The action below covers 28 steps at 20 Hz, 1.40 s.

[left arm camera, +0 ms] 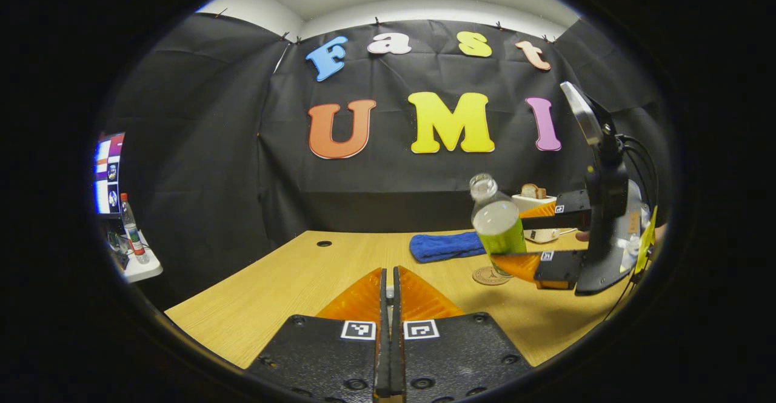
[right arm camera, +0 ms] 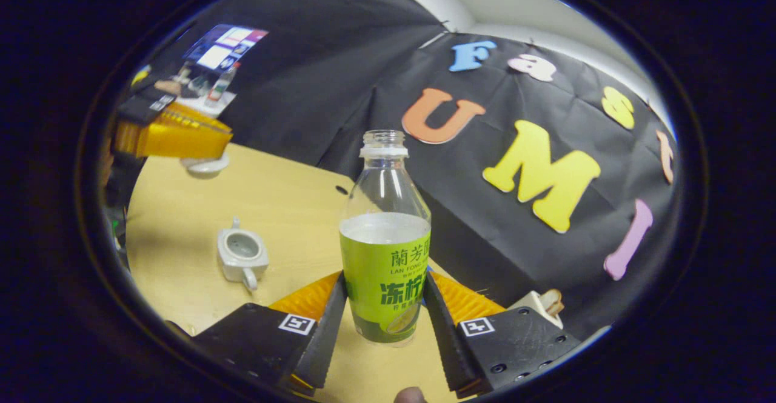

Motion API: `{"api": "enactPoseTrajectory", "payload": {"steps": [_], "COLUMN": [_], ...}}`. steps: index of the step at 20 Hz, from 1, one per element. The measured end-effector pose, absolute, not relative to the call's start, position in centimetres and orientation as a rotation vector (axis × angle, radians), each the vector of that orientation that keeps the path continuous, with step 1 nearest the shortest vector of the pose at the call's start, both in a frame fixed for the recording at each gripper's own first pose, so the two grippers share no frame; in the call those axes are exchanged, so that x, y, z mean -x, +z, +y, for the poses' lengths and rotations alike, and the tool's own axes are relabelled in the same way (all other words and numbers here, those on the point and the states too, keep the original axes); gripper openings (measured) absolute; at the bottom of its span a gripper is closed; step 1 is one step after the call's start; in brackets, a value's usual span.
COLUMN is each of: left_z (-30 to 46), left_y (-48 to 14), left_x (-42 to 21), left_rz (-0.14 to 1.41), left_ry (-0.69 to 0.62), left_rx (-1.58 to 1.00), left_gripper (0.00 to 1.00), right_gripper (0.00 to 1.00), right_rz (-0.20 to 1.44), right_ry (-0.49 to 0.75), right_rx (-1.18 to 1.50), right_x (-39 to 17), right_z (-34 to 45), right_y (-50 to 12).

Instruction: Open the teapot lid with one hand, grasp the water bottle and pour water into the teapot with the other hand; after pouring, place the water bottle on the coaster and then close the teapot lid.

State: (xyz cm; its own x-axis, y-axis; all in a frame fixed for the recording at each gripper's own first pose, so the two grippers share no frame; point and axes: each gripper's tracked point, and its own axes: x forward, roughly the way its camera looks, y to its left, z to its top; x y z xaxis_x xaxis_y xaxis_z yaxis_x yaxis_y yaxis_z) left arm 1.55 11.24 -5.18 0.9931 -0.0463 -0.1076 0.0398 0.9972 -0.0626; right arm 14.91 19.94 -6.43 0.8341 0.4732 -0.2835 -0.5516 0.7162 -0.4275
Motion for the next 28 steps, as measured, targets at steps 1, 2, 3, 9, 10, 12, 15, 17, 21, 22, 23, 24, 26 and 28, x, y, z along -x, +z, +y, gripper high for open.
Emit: {"api": "enactPoseTrajectory", "payload": {"steps": [1, 2, 3, 9, 10, 12, 15, 17, 21, 22, 23, 24, 26, 28], "left_z": [10.6, 10.4, 10.5, 10.1, 9.9, 10.0, 10.3, 10.9, 11.7, 11.7, 11.7, 11.8, 11.5, 11.1], "left_y": [-5.3, -5.5, -5.4, -5.2, -5.2, -5.3, -5.5, -5.7, -6.1, -6.1, -6.1, -6.0, -5.9, -5.8], "left_x": [-1.4, -1.4, -1.3, -0.7, -0.6, -0.3, 0.0, 0.3, 0.5, 0.5, 0.7, 0.7, 0.6, 0.4], "left_rz": [0.115, 0.121, 0.123, 0.110, 0.111, 0.110, 0.111, 0.113, 0.117, 0.117, 0.117, 0.115, 0.113, 0.111], "left_ry": [-0.058, -0.061, -0.059, -0.065, -0.068, -0.071, -0.065, -0.055, -0.041, -0.041, -0.041, -0.042, -0.046, -0.051], "left_rx": [0.068, 0.071, 0.069, 0.067, 0.063, 0.058, 0.058, 0.058, 0.068, 0.067, 0.063, 0.060, 0.058, 0.056], "left_gripper": [0.02, 0.02, 0.02, 0.02, 0.02, 0.02, 0.02, 0.02, 0.02, 0.02, 0.02, 0.02, 0.02, 0.02], "right_gripper": [0.71, 0.72, 0.71, 0.71, 0.72, 0.72, 0.72, 0.72, 0.71, 0.72, 0.72, 0.72, 0.72, 0.77], "right_rz": [0.166, 0.174, 0.184, 0.294, 0.300, 0.307, 0.325, 0.342, 0.339, 0.346, 0.350, 0.353, 0.355, 0.363], "right_ry": [0.542, 0.507, 0.477, 0.417, 0.416, 0.419, 0.420, 0.413, 0.404, 0.399, 0.390, 0.387, 0.387, 0.376], "right_rx": [0.433, 0.351, 0.280, 0.090, 0.081, 0.059, 0.036, 0.048, 0.055, 0.054, 0.047, 0.038, 0.038, 0.037], "right_x": [-15.4, -16.6, -17.9, -23.0, -23.4, -24.1, -25.3, -25.7, -26.5, -26.5, -26.6, -26.6, -26.6, -26.3], "right_z": [18.6, 17.4, 16.2, 13.4, 13.8, 14.5, 15.4, 15.7, 16.0, 16.0, 15.7, 15.6, 15.6, 15.3], "right_y": [-5.9, -5.5, -5.5, -9.5, -10.0, -11.0, -12.6, -13.6, -14.1, -14.4, -14.6, -14.7, -14.7, -14.7]}}
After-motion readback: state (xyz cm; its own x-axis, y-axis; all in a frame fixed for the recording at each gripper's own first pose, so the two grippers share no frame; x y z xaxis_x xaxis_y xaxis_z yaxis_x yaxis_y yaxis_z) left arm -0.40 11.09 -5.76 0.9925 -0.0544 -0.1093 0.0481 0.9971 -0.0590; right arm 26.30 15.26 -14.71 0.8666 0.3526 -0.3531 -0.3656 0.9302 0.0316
